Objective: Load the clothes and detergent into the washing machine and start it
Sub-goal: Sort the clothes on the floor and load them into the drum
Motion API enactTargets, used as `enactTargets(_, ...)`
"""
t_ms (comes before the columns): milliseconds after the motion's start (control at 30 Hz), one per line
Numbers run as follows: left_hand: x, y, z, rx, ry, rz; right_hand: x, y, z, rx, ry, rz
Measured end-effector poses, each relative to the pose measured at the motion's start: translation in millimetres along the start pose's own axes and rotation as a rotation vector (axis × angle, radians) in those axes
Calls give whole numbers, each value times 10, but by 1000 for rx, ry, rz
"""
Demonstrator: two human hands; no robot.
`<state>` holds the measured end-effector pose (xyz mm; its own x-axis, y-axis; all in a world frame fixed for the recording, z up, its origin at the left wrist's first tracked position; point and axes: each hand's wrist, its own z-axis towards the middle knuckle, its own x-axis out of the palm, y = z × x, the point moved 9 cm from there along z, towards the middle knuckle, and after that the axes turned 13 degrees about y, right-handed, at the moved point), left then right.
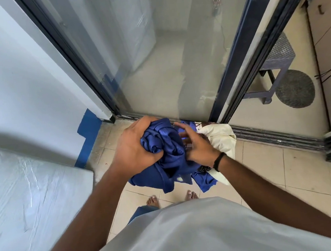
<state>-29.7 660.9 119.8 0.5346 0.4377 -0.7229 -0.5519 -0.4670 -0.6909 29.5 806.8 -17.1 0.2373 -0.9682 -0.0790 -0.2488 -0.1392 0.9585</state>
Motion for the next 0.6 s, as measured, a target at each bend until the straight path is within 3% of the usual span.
enactTargets(100, -139, -141, -16, 51, -1, -95, 85, -425, 67, 129, 48, -305)
enactTargets(267, -241, -312, -22, 66, 232, -137, -79, -580, 85, 389, -118, -370)
enactTargets(333, -197, -181, -29, -13, 365, -27, -203, -384, 83, 344, -190, -298)
enactTargets(433, -111, 64, -102, -135, 466, 138, -268, 282, 165, 71, -235, -208)
enactTargets(500, -114, 104, -115, -180, 389, 180, -191, 681, 222, -98, -217, -208)
enactTargets(600, -134, 91, -74, -148, 252, 87, -8, 1046, 226, -184, -191, -267)
